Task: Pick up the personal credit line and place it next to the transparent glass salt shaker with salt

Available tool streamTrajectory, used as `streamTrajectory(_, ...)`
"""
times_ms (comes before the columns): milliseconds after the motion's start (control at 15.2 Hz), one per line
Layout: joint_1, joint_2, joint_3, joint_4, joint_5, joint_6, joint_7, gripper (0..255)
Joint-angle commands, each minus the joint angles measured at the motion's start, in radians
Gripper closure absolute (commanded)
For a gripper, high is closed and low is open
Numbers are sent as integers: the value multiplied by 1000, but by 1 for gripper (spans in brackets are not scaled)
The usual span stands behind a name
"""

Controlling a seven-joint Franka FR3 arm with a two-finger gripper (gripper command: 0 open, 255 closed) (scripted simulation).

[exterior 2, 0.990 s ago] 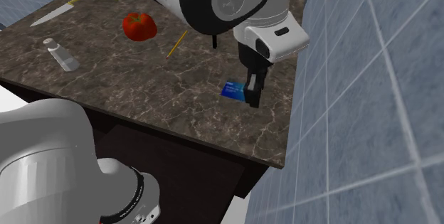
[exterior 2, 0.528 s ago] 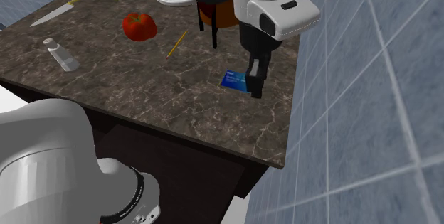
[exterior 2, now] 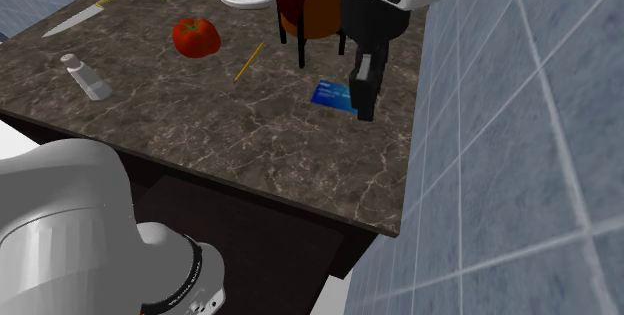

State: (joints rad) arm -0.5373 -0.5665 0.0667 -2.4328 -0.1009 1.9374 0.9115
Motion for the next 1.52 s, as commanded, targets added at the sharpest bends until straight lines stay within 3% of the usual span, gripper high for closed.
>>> streamTrajectory(0, 10, -25, 16, -5, 10, -23, 18, 255)
streamTrajectory(726, 143, -201, 217, -88, 153, -134, 251, 255)
streamTrajectory(1452, 260, -224, 451, -26, 315, -215, 514, 255)
